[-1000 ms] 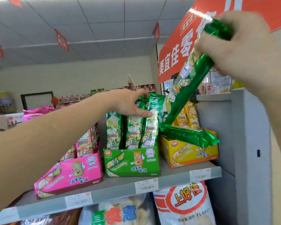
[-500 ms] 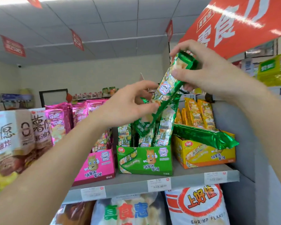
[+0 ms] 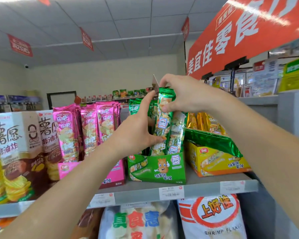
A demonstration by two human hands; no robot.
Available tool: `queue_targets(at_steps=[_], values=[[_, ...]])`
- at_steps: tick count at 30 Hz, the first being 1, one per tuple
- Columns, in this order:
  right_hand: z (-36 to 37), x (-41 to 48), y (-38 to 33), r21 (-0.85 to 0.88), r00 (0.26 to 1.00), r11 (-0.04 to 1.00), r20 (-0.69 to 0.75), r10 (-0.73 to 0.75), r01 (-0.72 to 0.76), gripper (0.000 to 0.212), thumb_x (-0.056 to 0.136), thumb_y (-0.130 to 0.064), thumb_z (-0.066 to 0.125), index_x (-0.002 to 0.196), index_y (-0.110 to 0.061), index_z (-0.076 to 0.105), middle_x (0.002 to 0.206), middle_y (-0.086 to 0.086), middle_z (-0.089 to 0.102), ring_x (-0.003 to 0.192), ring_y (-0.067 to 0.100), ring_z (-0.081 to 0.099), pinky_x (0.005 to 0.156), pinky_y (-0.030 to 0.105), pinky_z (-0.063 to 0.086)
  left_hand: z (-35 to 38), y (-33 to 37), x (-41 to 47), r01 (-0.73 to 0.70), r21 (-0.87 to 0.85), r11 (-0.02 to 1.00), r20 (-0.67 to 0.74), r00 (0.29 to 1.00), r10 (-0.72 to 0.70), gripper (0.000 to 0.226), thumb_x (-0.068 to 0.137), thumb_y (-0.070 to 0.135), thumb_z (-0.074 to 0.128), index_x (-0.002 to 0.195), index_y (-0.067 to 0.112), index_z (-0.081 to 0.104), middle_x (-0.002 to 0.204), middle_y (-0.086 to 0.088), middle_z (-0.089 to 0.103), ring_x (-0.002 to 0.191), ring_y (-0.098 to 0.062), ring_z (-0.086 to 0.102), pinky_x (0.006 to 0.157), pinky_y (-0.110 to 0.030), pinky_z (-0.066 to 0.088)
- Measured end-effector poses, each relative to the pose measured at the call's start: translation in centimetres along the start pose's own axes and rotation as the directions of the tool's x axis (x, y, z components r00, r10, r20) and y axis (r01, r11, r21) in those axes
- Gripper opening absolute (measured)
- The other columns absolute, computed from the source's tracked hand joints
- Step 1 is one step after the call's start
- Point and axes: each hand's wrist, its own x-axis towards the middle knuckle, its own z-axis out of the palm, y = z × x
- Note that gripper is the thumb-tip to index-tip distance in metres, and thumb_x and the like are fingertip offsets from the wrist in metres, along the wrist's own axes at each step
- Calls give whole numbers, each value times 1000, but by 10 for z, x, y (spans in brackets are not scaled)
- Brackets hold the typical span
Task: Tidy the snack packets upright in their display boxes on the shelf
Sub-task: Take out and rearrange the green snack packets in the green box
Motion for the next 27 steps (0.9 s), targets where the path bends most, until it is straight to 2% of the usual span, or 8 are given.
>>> queue_targets(at_steps=[4, 8, 10, 13, 15, 17, 22, 27], values=[[4, -4, -4, 131, 999, 991, 4, 34, -34, 78, 75, -32, 83, 139, -23, 39, 141, 3, 50, 117, 17, 50, 84, 28, 38, -6, 10, 7, -162, 30, 986, -110, 980, 165, 112, 70, 30, 81, 148, 49, 4, 80, 13, 56, 62, -6, 60, 53, -15, 44], [-10, -32, 1, 351, 995, 932, 60, 73, -90, 92, 76, -36, 81, 148, -38, 23, 133, 2, 54, 106, 8, 61, 93, 34, 48, -13, 20, 20, -223, 235, 946, -75, 966, 247, 90, 72, 37, 81, 147, 28, 33, 127, 3, 60, 110, -10, 54, 87, -28, 45], [-24, -55, 18, 65, 982, 981, 48, 181, -184, 85, 75, -53, 75, 144, -41, 26, 127, -2, 55, 89, 5, 57, 86, 32, 45, -15, 20, 22, -195, 259, 946, -67, 973, 219, 86, 70, 42, 82, 142, 24, 39, 126, 2, 61, 105, -11, 55, 86, -25, 41], [-29, -89, 36, -378, 849, 859, 264, 457, -345, 88, 73, -68, 67, 146, -39, 28, 143, -2, 49, 118, 20, 53, 98, 38, 44, -15, 19, 22, -194, 329, 924, -75, 970, 231, 88, 68, 50, 80, 141, 23, 38, 123, 0, 61, 104, -14, 56, 83, -29, 42], [-16, -102, 36, -470, 745, 808, 381, 548, -354, 86, 76, -60, 71, 147, -34, 31, 144, -1, 49, 125, 23, 51, 98, 37, 44, -15, 22, 24, -195, 408, 892, -67, 968, 242, 88, 68, 56, 77, 140, 25, 38, 125, -1, 59, 113, -21, 52, 83, -35, 45], [-5, -107, 37, -440, 754, 822, 382, 535, -361, 75, 80, -46, 75, 143, -31, 37, 137, 1, 53, 117, 22, 54, 92, 35, 47, -15, 24, 25, -207, 461, 863, -54, 964, 261, 88, 67, 60, 75, 139, 25, 39, 124, 0, 58, 113, -22, 44, 84, -37, 44], [-25, -110, 48, -25, 889, 889, 20, 457, -457, 29, 84, -39, 72, 108, -32, 59, 111, -3, 62, 71, 13, 70, 73, 31, 55, -19, 29, 25, -252, 469, 847, -110, 934, 339, 76, 73, 66, 56, 130, 17, 56, 125, -2, 56, 114, -24, 41, 92, -38, 42], [-56, -95, 39, 328, 828, 927, -458, 324, -181, 8, 91, -28, 65, 94, -21, 64, 85, -3, 69, 47, 5, 66, 43, 20, 53, -18, 36, 33, -227, 402, 887, -133, 944, 302, 52, 82, 50, 57, 125, 20, 58, 117, -1, 61, 106, -21, 45, 87, -34, 41]])
